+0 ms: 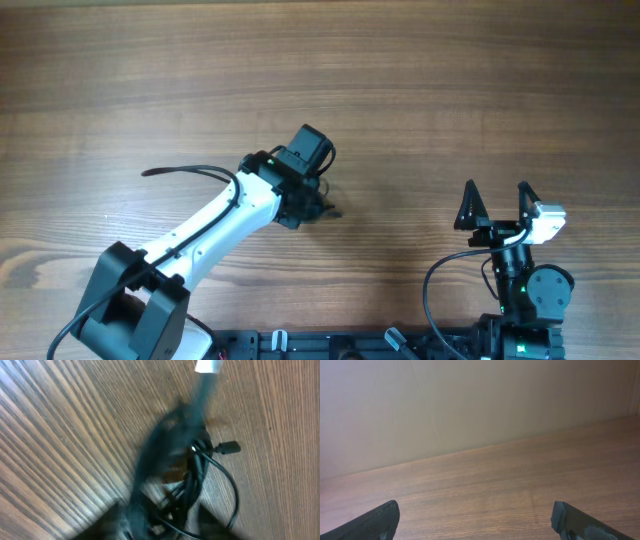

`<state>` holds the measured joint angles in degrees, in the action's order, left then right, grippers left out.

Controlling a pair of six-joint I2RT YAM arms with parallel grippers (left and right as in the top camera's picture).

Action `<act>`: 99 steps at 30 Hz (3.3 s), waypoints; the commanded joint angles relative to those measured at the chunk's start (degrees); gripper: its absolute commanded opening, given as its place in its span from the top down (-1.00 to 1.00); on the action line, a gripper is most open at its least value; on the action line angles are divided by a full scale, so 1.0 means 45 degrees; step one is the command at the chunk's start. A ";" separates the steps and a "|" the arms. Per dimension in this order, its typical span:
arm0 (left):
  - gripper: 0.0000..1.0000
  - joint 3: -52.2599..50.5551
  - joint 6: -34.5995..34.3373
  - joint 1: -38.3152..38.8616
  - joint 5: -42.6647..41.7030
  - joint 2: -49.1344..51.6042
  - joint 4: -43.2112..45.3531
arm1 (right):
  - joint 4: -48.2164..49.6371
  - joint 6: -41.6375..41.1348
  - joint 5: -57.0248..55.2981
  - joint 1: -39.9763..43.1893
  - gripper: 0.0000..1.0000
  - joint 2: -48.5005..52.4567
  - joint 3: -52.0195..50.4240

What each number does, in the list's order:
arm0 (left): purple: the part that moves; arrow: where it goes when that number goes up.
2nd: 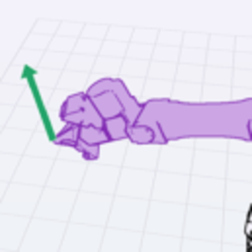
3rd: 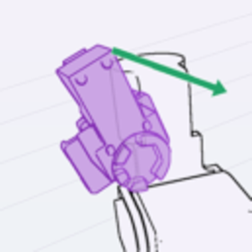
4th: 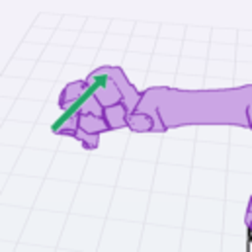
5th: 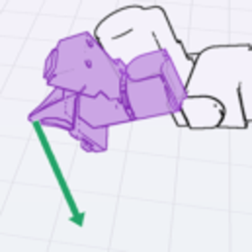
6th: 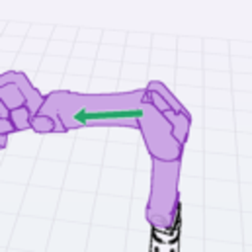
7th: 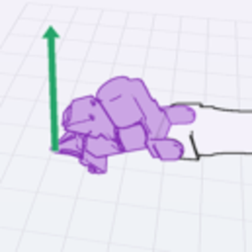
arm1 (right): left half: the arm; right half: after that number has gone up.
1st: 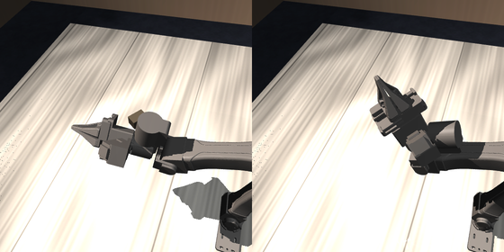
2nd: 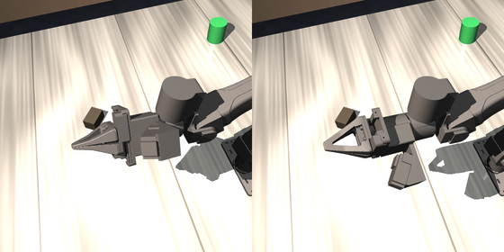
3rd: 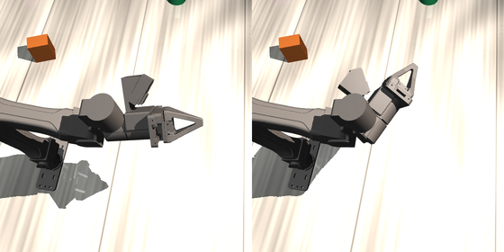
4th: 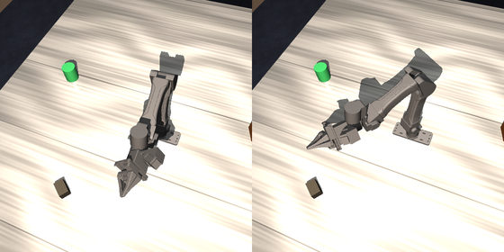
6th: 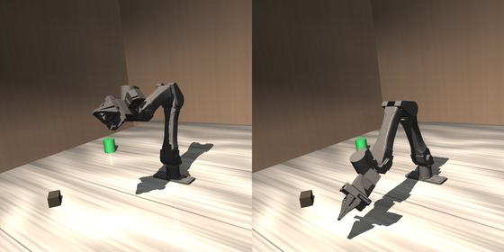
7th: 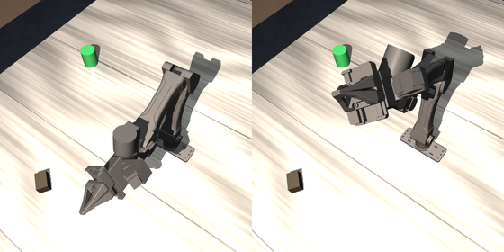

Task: Untangle cables

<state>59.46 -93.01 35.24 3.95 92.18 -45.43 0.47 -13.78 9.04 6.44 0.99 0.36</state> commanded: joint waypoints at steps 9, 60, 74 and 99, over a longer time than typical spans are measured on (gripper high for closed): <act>-0.79 0.1010 1.5543 -0.1307 0.0199 -0.0418 0.1486 | 0.0063 -0.0068 0.0257 -0.0044 -1.00 -0.0126 -0.0015; -0.33 0.1695 2.3353 -0.2754 -0.2011 0.1977 -0.0155 | 0.0063 -0.0068 0.0257 -0.0044 -1.00 -0.0126 -0.0015; -0.17 -0.0112 2.3625 -0.2715 -0.2433 0.2045 0.1200 | 0.0063 -0.0068 0.0257 -0.0044 -1.00 -0.0126 -0.0015; 0.92 0.0185 1.9900 -0.2720 -0.2681 0.2025 0.0675 | 0.0063 -0.0063 0.0257 -0.0044 -1.00 -0.0126 -0.0015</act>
<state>58.83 4.56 22.87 -7.44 103.37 -40.49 0.47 -13.80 9.02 6.44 0.99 0.36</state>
